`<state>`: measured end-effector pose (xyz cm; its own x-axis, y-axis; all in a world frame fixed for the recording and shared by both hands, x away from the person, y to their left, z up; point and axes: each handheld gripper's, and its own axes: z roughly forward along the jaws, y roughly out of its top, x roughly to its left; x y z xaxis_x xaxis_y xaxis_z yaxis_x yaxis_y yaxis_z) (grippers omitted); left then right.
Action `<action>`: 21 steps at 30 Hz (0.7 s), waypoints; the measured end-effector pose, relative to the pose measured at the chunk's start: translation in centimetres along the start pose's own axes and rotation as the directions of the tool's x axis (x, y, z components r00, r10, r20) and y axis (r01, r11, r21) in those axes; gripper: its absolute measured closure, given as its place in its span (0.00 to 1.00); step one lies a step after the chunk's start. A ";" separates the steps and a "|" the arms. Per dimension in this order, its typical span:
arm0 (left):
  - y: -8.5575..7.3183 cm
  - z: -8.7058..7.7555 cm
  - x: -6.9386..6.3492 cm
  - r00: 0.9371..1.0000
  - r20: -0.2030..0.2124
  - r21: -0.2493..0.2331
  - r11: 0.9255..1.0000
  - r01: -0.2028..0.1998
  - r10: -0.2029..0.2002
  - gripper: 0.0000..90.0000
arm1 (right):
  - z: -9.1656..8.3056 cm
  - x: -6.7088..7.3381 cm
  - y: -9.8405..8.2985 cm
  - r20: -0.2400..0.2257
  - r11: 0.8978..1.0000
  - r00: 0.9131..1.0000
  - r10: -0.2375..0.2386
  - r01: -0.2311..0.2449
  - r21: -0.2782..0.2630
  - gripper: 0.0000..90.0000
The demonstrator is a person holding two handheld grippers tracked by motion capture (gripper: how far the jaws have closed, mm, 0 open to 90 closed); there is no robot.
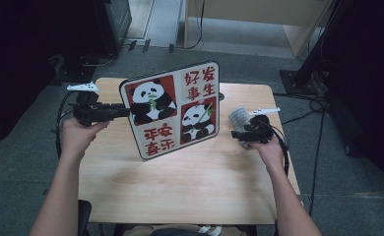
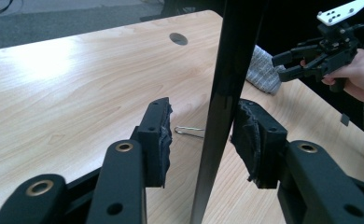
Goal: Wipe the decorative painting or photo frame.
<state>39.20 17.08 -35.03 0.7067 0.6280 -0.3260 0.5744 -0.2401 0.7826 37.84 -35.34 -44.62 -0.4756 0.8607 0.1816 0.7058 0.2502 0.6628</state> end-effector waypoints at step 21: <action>-1.1 1.4 0.8 0.999 -0.035 0.018 1.000 0.005 -0.005 0.53 | 0.6 0.9 0.2 -0.008 1.000 1.000 -0.023 0.023 0.016 0.34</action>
<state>39.74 16.82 -36.87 0.6891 0.6546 -0.3110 0.5857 -0.2503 0.7709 37.82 -34.22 -44.78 -0.4958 0.8512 0.1720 0.7030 0.2772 0.6549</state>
